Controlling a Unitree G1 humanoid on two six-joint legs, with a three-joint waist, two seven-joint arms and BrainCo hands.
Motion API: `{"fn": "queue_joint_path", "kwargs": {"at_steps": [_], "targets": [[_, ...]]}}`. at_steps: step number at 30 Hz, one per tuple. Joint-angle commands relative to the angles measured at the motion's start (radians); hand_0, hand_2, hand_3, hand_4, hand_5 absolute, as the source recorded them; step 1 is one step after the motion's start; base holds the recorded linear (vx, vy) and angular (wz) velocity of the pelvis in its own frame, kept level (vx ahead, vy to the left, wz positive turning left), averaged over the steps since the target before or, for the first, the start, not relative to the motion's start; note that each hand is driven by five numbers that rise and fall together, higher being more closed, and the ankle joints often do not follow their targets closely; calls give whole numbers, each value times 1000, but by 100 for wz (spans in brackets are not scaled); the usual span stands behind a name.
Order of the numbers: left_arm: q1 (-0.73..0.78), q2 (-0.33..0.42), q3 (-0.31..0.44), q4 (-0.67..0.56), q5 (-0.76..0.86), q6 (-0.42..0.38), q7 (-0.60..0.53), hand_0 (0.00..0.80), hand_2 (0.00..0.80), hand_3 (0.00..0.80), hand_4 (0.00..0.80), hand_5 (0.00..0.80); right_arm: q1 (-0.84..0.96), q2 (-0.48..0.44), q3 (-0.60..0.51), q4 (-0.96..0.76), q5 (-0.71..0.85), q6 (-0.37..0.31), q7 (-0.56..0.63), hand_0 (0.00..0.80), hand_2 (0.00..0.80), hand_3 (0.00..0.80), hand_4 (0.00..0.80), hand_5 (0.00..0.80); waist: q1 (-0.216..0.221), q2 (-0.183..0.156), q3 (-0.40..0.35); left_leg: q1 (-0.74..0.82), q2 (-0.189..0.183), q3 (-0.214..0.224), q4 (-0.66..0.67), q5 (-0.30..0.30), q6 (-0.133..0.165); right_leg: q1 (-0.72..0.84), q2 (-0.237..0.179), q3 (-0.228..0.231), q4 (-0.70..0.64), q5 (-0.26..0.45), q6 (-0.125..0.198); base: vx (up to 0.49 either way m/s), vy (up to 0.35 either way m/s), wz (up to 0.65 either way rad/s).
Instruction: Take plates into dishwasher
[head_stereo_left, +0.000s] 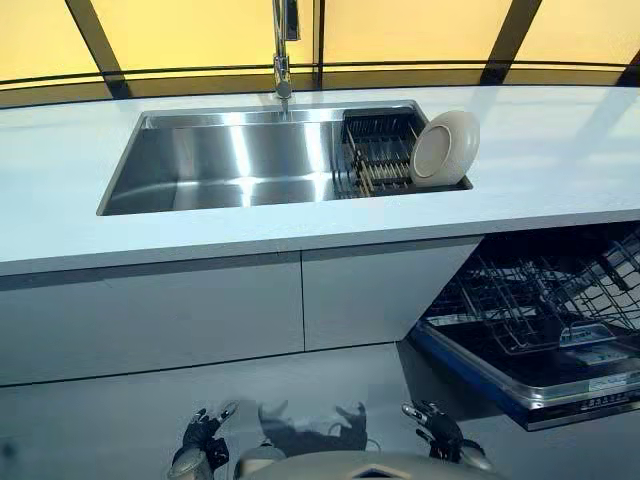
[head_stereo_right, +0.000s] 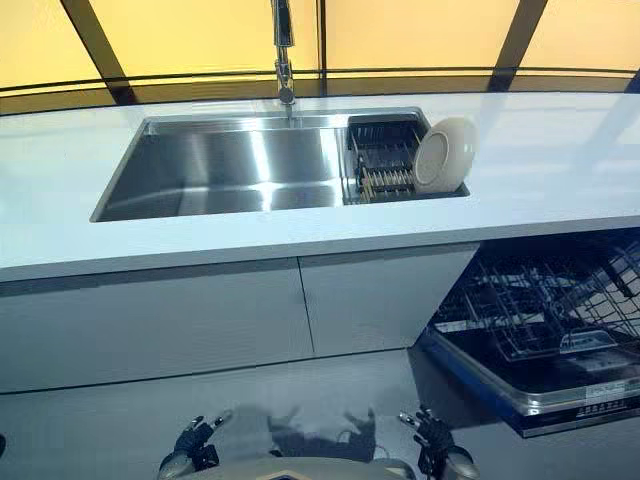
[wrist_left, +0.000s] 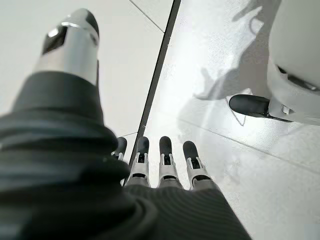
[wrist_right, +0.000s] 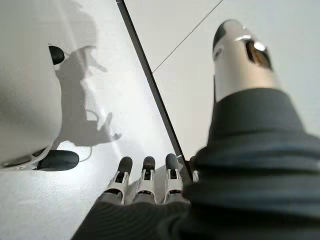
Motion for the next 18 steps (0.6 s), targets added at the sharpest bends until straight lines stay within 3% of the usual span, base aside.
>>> {"fn": "queue_joint_path", "kwargs": {"at_steps": [1,12,18], "targets": [[-67,-16,-6,16,-27,-58,11,0,0,0,0,0,-86,1,12,12,18,-38,15,0,0,0,0,0,-2,15,10,17,-96,37,-3,-58,107,-64,64,39,54,17,-39,0,0,0],[-65,-17,16,28,-71,-37,-19,0,0,0,0,0,-87,6,19,11,20,-49,12,0,0,0,0,0,3,10,13,14,-96,36,-3,-59,107,-69,62,36,58,17,-36,0,0,0],[-64,-12,17,24,-69,-28,-18,0,0,0,0,0,-89,7,17,-12,31,-132,14,0,0,0,0,0,3,9,10,18,-96,38,-3,-61,108,-64,59,38,56,19,-34,0,0,0]]}}
